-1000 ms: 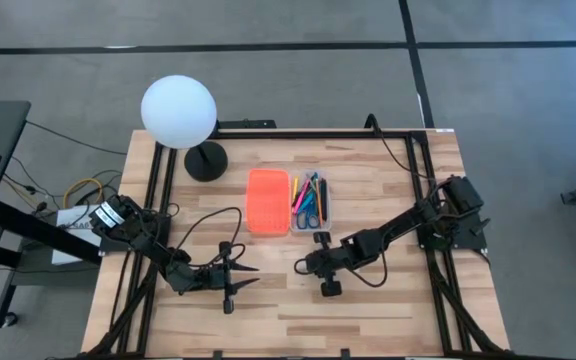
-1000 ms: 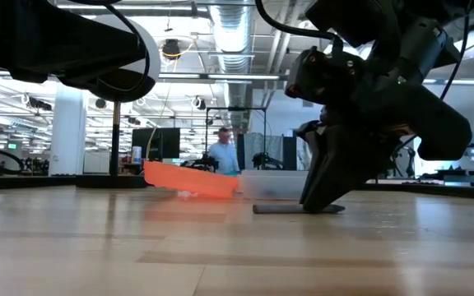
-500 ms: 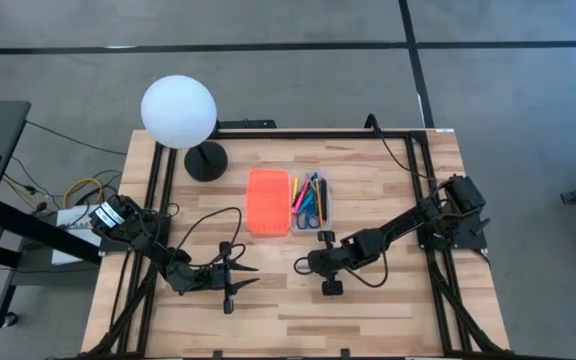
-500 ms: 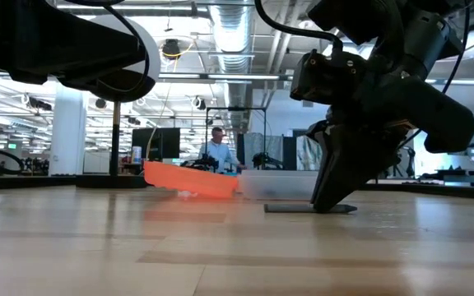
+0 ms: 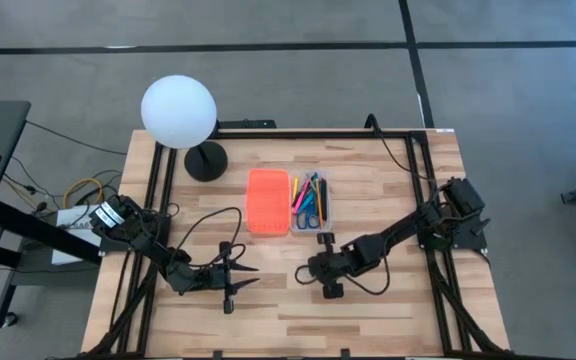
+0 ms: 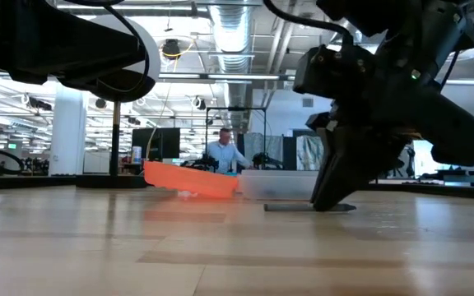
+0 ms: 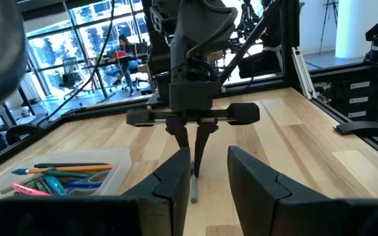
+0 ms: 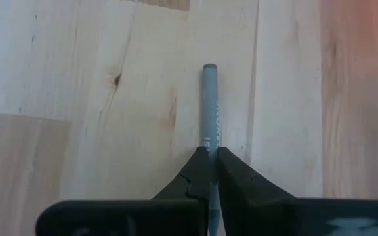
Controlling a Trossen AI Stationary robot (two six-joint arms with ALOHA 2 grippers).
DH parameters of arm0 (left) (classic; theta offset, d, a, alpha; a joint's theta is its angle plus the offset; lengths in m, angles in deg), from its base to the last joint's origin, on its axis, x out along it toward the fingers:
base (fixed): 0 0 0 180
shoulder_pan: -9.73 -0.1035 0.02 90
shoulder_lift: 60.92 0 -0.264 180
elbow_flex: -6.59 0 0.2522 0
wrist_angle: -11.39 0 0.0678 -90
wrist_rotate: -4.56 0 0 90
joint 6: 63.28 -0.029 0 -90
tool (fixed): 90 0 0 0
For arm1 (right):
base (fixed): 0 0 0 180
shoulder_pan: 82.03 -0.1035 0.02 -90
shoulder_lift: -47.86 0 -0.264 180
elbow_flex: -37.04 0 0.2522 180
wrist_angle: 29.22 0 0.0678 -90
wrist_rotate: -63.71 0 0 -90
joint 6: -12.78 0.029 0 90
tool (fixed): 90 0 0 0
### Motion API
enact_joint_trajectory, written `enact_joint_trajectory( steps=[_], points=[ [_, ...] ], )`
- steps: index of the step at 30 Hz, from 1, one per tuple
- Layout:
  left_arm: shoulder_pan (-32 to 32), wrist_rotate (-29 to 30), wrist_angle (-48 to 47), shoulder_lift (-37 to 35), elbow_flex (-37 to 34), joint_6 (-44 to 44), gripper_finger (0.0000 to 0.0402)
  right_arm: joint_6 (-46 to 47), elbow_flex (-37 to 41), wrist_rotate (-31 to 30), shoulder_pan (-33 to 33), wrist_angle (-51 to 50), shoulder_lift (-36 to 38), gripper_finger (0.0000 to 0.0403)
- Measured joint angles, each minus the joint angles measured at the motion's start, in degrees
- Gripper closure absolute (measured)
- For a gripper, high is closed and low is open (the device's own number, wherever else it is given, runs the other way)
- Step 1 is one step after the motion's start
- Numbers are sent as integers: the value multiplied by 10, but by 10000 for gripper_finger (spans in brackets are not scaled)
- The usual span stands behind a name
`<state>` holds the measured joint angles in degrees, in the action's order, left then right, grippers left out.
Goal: Pick & place school supplies into a supply box
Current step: Put the gray crayon into the orange supply box
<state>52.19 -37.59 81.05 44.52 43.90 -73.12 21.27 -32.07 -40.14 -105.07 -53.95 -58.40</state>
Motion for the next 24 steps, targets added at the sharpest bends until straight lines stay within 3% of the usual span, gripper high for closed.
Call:
enact_joint_trajectory(
  steps=[10,17,24],
  points=[
    [0,0,0,0,0,-8,304,-24,-24,-15,-1,7,0,402],
    [0,0,0,0,0,-13,304,-31,-46,-105,13,-10,1,402],
    [0,0,0,0,0,-15,304,-19,-76,-119,41,-1,1,402]
  ],
)
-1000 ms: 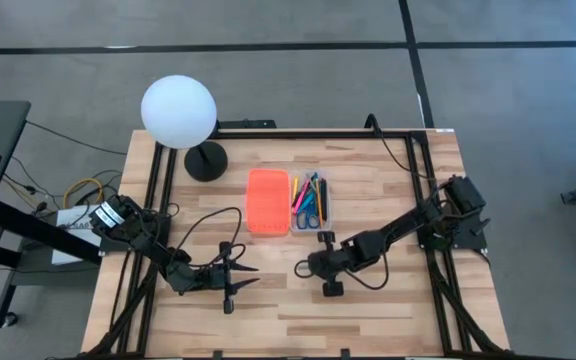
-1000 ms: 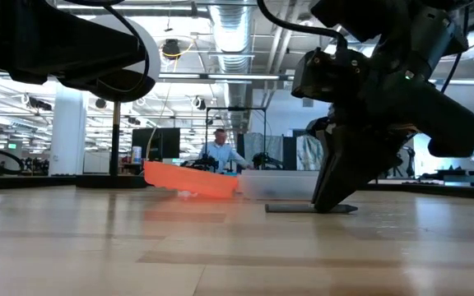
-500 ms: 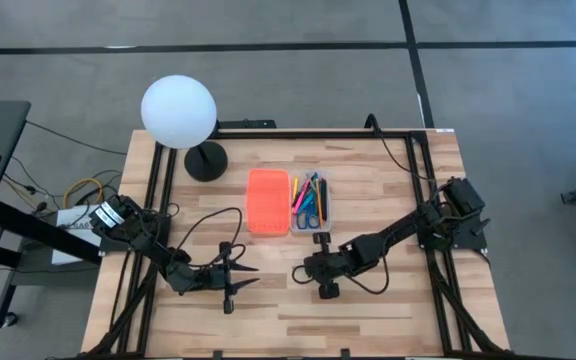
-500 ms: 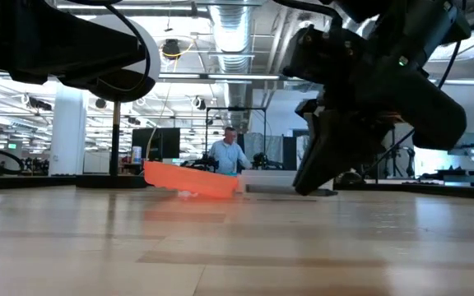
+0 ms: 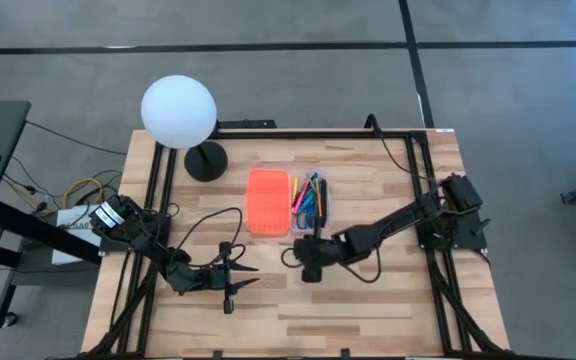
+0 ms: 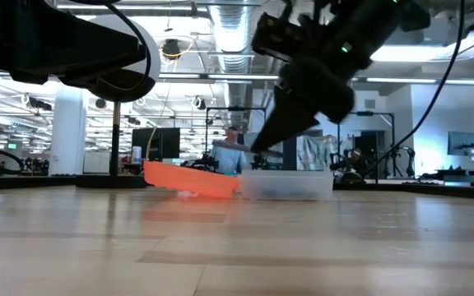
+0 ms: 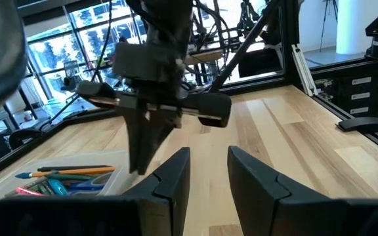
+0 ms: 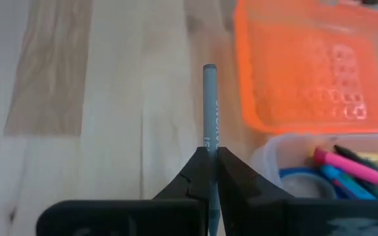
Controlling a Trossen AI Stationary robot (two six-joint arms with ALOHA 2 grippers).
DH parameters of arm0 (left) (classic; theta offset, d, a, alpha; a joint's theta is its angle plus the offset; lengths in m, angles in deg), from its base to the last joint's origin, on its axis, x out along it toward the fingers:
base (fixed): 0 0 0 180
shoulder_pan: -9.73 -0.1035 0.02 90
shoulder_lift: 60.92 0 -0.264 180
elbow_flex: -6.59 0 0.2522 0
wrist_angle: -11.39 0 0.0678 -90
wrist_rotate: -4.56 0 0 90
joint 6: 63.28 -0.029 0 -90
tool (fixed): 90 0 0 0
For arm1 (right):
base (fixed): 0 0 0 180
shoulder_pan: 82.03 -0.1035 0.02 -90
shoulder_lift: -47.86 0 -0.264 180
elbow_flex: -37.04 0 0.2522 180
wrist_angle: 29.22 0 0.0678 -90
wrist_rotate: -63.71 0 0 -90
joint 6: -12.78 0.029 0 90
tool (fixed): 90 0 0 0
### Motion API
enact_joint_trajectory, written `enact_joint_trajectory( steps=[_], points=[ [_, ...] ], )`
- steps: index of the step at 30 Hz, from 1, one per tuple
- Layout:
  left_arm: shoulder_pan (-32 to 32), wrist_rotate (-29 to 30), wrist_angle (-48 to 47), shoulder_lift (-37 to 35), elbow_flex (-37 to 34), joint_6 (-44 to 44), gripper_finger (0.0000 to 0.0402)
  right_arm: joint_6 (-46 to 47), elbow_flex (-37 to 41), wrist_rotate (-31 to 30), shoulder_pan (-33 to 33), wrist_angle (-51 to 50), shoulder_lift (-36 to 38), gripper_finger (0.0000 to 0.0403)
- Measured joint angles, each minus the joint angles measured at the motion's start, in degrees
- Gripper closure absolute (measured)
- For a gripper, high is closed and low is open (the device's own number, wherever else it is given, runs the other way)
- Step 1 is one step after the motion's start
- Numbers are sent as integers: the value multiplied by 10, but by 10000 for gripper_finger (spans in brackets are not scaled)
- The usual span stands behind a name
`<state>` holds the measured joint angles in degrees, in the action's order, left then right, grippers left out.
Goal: Pick & place school supplies into a supply box
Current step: Put the gray crayon into the orange supply box
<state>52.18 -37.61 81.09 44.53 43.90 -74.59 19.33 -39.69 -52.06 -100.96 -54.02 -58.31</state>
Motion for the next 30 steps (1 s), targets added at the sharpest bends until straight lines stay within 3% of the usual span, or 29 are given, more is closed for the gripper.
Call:
enact_joint_trajectory(
  steps=[7,13,19,30],
  points=[
    [0,0,0,0,0,0,304,119,-17,-49,33,-17,1,402],
    [0,0,0,0,0,-7,304,264,-17,-128,64,-70,1,402],
    [0,8,0,0,0,-17,304,388,-17,-131,100,-150,1,402],
    [-1,32,0,0,0,-57,304,402,-17,-131,112,-155,0,380]
  ],
)
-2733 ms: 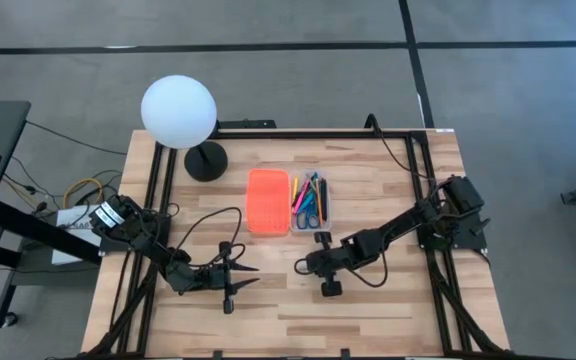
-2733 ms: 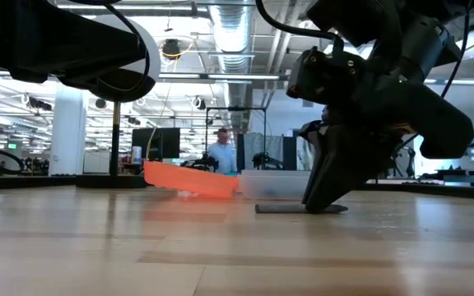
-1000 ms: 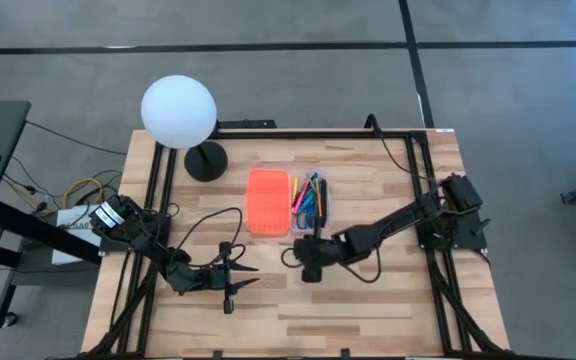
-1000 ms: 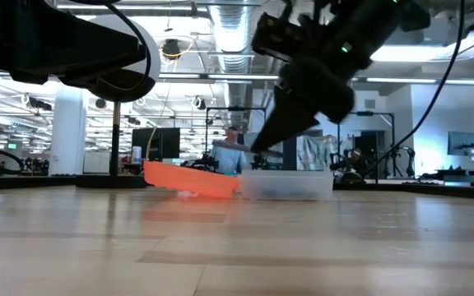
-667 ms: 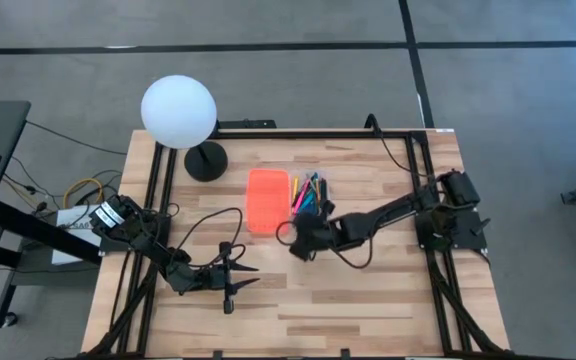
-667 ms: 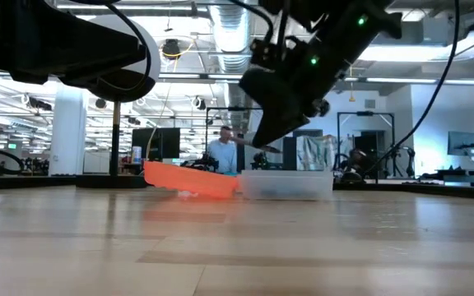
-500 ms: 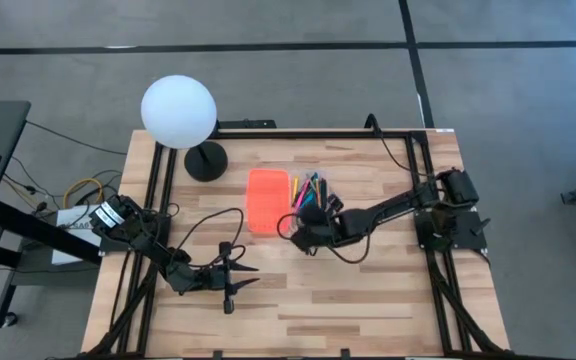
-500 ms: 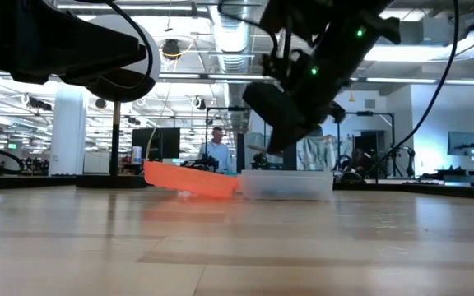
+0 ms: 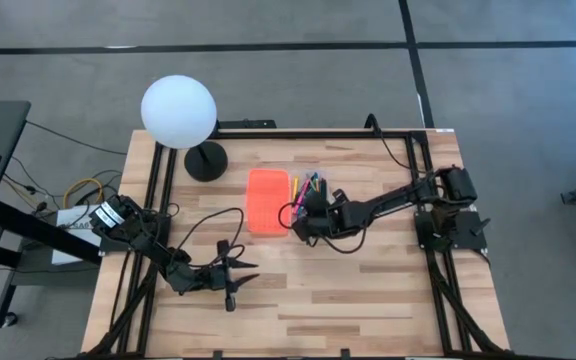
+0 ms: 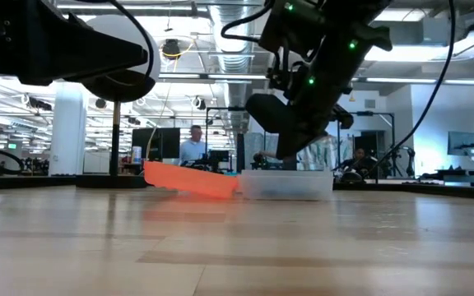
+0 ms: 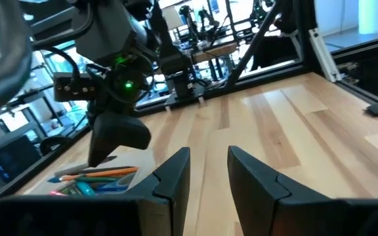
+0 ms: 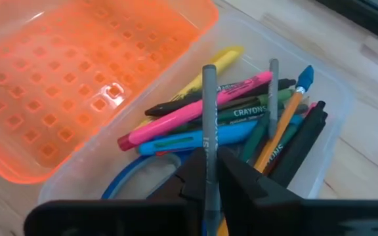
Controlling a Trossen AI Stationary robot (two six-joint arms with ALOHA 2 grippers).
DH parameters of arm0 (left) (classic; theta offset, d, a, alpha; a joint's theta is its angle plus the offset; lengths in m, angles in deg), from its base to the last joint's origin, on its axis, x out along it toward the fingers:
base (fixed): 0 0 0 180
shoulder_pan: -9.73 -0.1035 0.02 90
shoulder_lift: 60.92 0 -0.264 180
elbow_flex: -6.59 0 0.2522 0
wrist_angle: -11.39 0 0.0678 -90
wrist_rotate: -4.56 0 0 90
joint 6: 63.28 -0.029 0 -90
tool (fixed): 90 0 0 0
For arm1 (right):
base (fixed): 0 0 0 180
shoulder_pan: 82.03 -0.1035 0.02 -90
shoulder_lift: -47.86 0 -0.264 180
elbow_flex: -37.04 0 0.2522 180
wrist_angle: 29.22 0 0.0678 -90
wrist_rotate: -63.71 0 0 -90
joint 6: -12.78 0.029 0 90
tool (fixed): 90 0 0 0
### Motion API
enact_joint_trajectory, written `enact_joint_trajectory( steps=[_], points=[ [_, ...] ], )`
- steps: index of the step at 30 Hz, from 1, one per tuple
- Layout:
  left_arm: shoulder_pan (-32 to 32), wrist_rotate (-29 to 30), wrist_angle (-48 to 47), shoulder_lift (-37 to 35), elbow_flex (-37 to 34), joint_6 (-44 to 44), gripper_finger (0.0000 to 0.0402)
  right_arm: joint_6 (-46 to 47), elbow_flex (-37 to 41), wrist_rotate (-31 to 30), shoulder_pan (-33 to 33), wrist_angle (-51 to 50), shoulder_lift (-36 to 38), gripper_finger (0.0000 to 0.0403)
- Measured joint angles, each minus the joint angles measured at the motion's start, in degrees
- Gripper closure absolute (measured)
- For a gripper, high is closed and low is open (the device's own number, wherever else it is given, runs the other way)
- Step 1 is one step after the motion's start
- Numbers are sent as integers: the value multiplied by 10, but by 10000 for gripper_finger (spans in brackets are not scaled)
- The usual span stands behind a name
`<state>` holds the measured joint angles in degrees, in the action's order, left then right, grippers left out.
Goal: Pick & place school supplies into a supply box
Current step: Put the gray crayon into the orange supply box, then close the orange supply box
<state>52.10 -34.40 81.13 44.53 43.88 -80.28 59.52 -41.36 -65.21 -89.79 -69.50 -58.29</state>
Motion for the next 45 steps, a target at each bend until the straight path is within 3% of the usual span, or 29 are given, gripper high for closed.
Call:
enact_joint_trajectory(
  steps=[10,15,20,23,27,30,35,45],
  points=[
    [-4,24,0,0,0,-15,304,29,0,-1,13,-32,0,336],
    [-12,33,0,0,0,-4,304,-16,0,-12,5,-30,0,318],
    [-13,180,-2,0,-1,48,304,-75,0,-121,-45,-33,0,317],
    [-14,223,-2,0,-9,76,304,-99,0,-183,-84,-54,3,320],
    [-19,223,-2,0,-24,106,304,-108,0,-208,-122,-136,11,326],
    [-34,223,-1,0,-33,128,304,-66,0,-209,-143,-217,14,329],
    [-66,171,-6,0,-39,159,304,14,0,-210,-191,-329,22,333],
    [-137,65,-13,-8,-39,146,304,-5,2,-210,-298,-382,43,333]
  ],
)
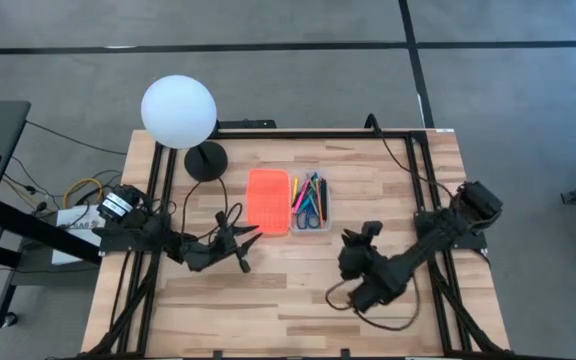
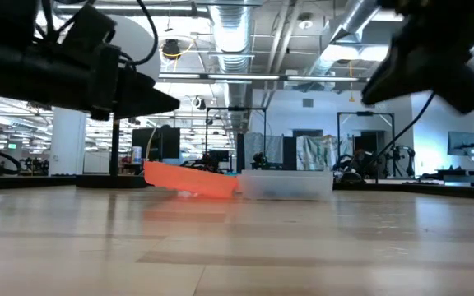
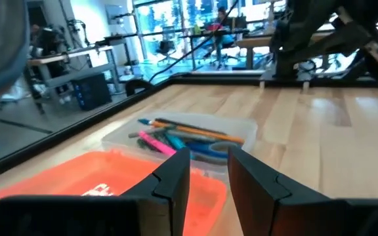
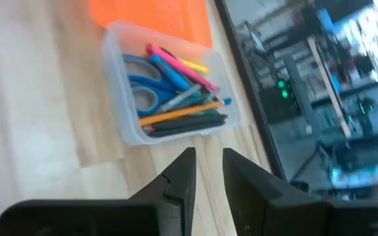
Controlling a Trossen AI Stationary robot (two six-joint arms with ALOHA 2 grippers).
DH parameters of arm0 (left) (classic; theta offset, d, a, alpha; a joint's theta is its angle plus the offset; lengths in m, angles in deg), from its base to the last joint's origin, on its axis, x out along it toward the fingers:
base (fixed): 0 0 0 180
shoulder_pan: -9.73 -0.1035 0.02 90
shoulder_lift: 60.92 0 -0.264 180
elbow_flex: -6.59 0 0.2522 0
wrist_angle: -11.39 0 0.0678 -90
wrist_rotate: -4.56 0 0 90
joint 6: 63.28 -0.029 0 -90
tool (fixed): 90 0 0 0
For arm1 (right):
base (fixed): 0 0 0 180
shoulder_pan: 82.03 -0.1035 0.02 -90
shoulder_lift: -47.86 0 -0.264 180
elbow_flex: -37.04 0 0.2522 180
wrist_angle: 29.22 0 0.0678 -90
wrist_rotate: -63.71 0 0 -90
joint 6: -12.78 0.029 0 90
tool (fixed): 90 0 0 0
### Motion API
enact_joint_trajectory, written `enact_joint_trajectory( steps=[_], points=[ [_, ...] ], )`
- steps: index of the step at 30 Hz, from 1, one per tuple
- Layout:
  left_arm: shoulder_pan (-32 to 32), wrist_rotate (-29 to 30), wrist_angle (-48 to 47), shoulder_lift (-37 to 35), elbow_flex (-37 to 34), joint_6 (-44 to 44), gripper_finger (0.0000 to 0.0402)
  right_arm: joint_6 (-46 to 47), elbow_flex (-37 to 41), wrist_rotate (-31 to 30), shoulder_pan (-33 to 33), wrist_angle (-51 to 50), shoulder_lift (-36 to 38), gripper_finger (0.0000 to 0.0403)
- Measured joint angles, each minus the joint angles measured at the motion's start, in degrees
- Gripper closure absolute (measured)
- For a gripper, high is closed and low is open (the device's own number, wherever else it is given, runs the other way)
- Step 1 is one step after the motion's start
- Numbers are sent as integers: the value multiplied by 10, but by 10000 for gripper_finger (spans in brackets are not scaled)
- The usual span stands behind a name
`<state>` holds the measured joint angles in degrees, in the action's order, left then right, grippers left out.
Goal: Pick & place school supplies into a supply box
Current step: Close the orange supply box
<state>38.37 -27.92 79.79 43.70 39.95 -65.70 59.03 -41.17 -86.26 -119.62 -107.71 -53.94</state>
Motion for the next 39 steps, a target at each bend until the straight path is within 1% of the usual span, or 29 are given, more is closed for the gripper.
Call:
enact_joint_trajectory(
  steps=[4,6,9,12,17,20,22,25,27,30,32,34,36,37,39],
  points=[
    [-22,-34,0,-19,1,-12,304,-14,-1,-3,-33,0,36,333],
    [-31,-53,-5,-33,1,-21,304,-29,-1,-16,-50,3,59,333],
    [-43,-76,-2,-54,3,-42,304,-75,0,-41,-70,14,103,333],
    [-50,-76,-1,-76,6,-77,304,-128,-1,-49,-76,31,157,333],
    [-52,-70,-2,-99,10,-150,304,-228,6,-47,-62,76,257,333],
    [-52,-68,-1,-101,19,-185,304,-292,42,-36,-49,143,330,333],
    [-52,-68,-2,-101,24,-197,304,-334,79,-3,-41,204,383,333],
    [-52,-65,-5,-101,26,-206,304,-395,153,63,-31,317,470,333],
    [-50,-48,-6,-101,26,-214,304,-438,203,95,-30,399,526,333],
    [-43,0,-18,-101,26,-228,304,-490,270,98,-30,498,601,333],
    [-38,38,-34,-101,26,-237,304,-492,300,65,-28,510,641,333],
    [-33,80,-53,-101,26,-238,304,-472,317,16,-23,482,671,333],
    [-29,107,-74,-101,25,-234,304,-387,343,-20,-15,452,691,333],
    [-27,110,-86,-103,23,-229,304,-336,353,-27,-10,448,697,333],
    [-26,102,-112,-111,18,-203,304,-301,378,-26,3,449,703,333]
  ],
)
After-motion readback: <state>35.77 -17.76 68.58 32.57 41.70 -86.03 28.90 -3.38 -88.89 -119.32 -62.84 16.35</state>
